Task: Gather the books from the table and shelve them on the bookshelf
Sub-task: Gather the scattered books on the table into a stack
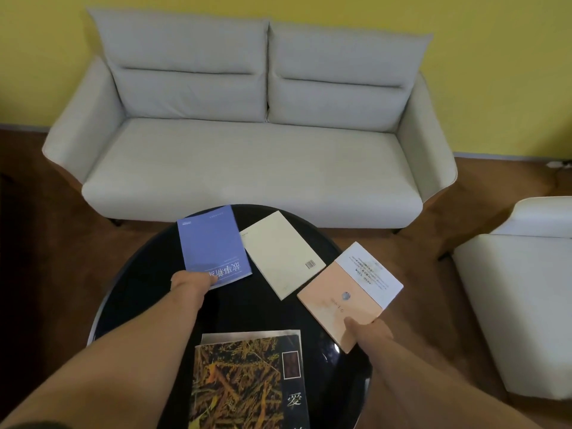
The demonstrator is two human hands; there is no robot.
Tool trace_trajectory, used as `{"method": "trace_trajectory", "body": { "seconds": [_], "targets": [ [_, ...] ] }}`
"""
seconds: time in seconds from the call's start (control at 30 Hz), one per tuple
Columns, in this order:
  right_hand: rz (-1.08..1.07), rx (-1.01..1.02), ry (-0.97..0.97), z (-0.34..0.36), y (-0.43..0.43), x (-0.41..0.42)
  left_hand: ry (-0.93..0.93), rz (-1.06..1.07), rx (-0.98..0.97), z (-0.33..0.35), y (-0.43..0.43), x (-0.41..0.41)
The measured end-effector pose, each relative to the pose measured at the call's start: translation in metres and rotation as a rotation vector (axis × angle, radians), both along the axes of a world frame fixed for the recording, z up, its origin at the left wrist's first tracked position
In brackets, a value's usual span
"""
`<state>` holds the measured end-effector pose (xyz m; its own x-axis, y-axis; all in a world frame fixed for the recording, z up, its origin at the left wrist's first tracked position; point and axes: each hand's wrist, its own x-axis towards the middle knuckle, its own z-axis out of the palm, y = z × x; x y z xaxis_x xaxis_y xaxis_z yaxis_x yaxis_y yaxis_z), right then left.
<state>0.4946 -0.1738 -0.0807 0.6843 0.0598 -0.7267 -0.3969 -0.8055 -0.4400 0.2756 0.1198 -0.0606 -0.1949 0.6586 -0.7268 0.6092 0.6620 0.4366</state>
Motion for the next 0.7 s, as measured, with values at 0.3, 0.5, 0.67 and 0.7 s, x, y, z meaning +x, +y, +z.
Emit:
{"method": "trace_trajectory", "body": {
  "seconds": [0.3, 0.5, 0.67, 0.7],
  "targets": [
    [-0.125, -0.011, -0.079, -0.001, -0.026, 0.001, -0.063, 0.02, 0.009, -0.002, 0.004, -0.011],
    [-0.203, 0.058, -0.078, 0.008, -0.037, -0.014, -0.132, 0.082, -0.046, -0.002, 0.011, -0.039],
    [-0.182, 0.073, -0.095, 0.021, -0.047, -0.021, -0.055, 0.085, 0.067, -0.004, -0.004, -0.07],
    [-0.173, 0.075, -0.097, 0.023, -0.049, -0.023, -0.026, 0.046, 0.087, -0.004, -0.008, -0.08]
  ]
}}
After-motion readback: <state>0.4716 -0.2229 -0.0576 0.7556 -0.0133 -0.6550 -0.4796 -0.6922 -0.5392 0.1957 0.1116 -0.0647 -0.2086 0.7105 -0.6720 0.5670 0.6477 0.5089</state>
